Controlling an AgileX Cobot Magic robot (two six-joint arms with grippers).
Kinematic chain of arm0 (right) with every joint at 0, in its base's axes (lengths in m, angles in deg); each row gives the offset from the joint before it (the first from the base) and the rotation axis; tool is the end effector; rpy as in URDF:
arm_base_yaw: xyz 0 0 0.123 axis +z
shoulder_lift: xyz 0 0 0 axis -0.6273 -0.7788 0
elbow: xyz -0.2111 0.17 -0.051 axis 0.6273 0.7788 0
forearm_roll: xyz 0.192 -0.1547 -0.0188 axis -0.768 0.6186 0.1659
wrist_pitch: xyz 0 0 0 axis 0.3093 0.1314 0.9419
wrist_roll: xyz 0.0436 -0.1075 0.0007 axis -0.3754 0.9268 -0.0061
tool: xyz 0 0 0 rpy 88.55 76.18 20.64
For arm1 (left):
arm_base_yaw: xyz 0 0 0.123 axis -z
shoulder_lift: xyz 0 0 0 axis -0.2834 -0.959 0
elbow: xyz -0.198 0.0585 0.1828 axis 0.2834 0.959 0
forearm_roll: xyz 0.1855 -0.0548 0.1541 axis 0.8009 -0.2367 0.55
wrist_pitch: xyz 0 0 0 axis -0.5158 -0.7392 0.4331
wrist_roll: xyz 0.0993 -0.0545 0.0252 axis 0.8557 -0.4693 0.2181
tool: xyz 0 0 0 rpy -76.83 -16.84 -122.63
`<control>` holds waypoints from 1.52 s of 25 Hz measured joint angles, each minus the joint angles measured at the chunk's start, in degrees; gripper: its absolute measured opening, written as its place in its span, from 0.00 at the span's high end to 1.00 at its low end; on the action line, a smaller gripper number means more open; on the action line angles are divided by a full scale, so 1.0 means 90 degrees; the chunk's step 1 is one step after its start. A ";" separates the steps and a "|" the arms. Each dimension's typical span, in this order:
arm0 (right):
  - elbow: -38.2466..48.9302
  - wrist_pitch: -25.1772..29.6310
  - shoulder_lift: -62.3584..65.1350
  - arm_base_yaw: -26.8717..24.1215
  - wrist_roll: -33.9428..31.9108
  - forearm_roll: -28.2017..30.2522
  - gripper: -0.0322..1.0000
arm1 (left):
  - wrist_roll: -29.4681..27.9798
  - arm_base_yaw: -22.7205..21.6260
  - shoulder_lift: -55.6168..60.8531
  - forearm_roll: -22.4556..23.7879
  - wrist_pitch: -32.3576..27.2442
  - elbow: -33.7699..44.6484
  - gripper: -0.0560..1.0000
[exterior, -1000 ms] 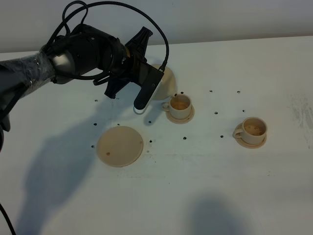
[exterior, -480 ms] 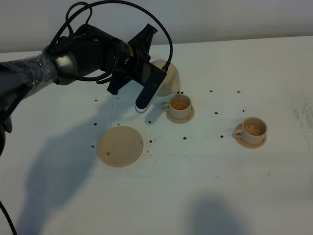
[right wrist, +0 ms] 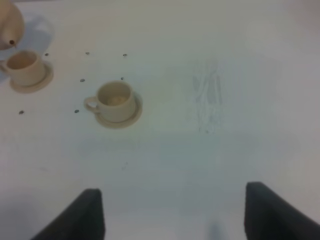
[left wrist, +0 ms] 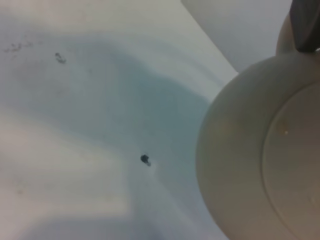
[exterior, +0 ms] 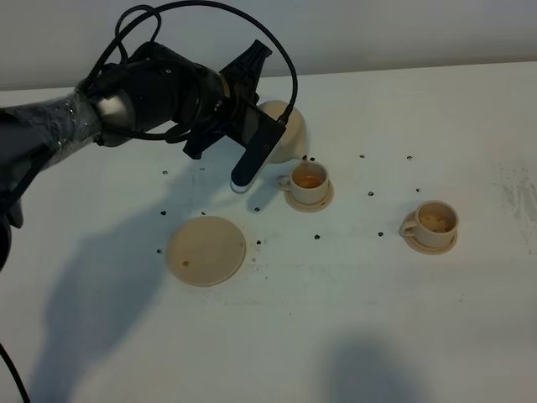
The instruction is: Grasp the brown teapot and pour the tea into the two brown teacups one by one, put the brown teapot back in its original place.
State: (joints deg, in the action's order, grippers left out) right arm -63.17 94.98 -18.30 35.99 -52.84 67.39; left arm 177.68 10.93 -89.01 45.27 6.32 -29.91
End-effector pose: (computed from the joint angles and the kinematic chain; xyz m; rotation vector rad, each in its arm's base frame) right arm 0.0163 0.0089 0.2643 -0.0250 2.0743 0.0424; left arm 0.4442 -0.2207 0.1674 2.2725 0.9239 0.7799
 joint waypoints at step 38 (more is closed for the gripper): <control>0.0000 0.0000 0.0000 0.0000 0.0000 0.0000 0.41 | 0.0780 0.0124 -0.0041 0.0043 0.0274 0.0000 0.86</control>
State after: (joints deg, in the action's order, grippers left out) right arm -63.17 94.98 -18.30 35.99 -52.84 67.39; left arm 184.70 12.05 -89.38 45.65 8.79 -29.91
